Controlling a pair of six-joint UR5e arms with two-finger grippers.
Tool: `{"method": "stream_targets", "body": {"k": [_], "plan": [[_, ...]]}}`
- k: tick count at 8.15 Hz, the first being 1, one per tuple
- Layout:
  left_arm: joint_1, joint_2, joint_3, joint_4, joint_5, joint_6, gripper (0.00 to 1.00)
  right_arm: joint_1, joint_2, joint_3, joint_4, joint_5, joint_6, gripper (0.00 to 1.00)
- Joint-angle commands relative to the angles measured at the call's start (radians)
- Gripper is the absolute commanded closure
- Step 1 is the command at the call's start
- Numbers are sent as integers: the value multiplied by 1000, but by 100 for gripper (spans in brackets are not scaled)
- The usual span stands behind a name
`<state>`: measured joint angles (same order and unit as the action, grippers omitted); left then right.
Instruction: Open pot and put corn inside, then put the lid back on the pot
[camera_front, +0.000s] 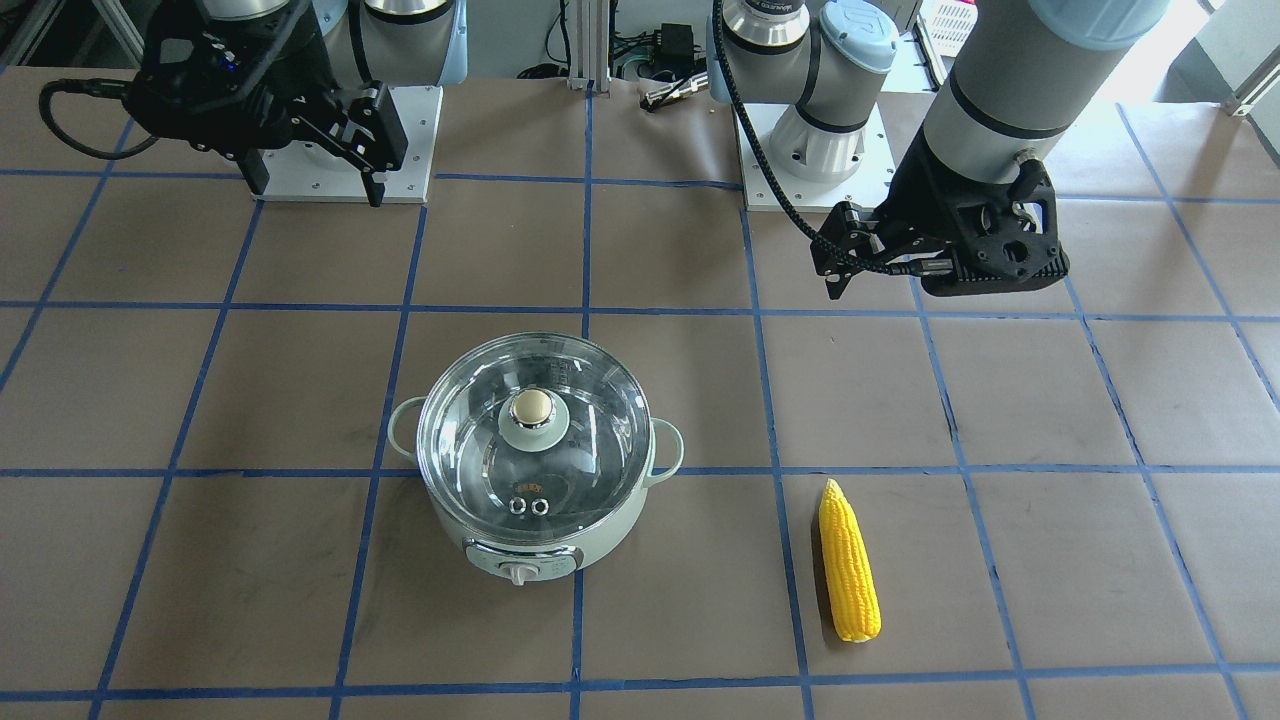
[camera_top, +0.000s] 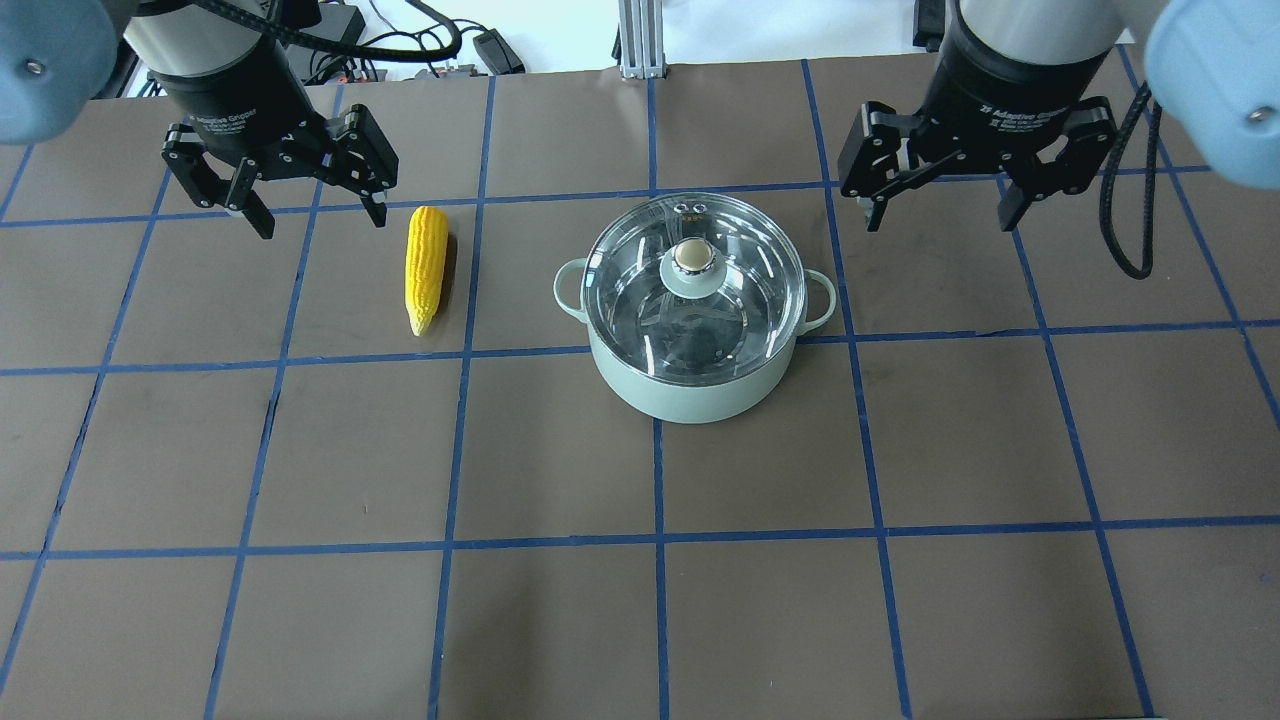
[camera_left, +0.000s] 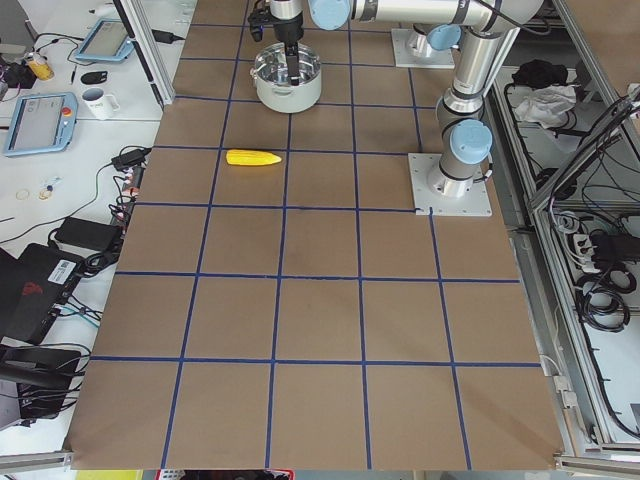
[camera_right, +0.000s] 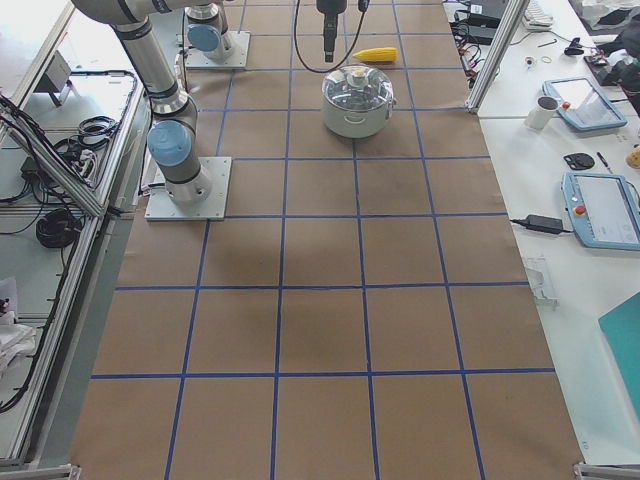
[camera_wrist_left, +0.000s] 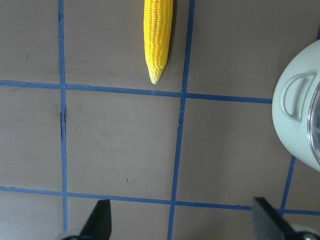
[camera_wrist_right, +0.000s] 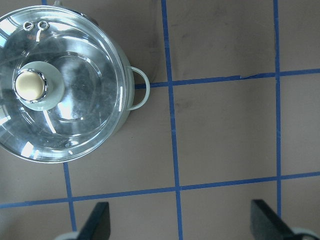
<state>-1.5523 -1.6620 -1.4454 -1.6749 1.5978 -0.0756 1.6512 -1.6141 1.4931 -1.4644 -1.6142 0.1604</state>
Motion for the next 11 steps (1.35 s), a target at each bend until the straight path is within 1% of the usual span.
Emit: {"method": "stream_targets", "body": {"k": [1,3,5,6,7,8,9,10,11], "plan": [[0,5,2,1,1,10,0,-34,-7,6,-11,-6,-48,0],[0,-4,2,1,2,8,0,-36,-4,10,-83,-7,-51,0],[12,-39,0,1,-1,11,0,-36,-1,10,-80,-7,-47,0],[14,-98,2,53,4,57,0,-36,0,10,-79,-9,-48,0],[23,-181,0,228,2,72,0,-37,-1,10,-79,-9,-39,0],[32,-268,-4,367,4,71,0,-36,0,10,-83,-4,-41,0],[32,-313,-3,392,5,69,0,-36,6,10,-93,8,-32,0],[32,-353,-3,397,4,71,0,-33,49,1,-97,7,-9,0],[32,-381,-10,437,5,73,0,-15,104,-8,-122,13,26,0]]}}
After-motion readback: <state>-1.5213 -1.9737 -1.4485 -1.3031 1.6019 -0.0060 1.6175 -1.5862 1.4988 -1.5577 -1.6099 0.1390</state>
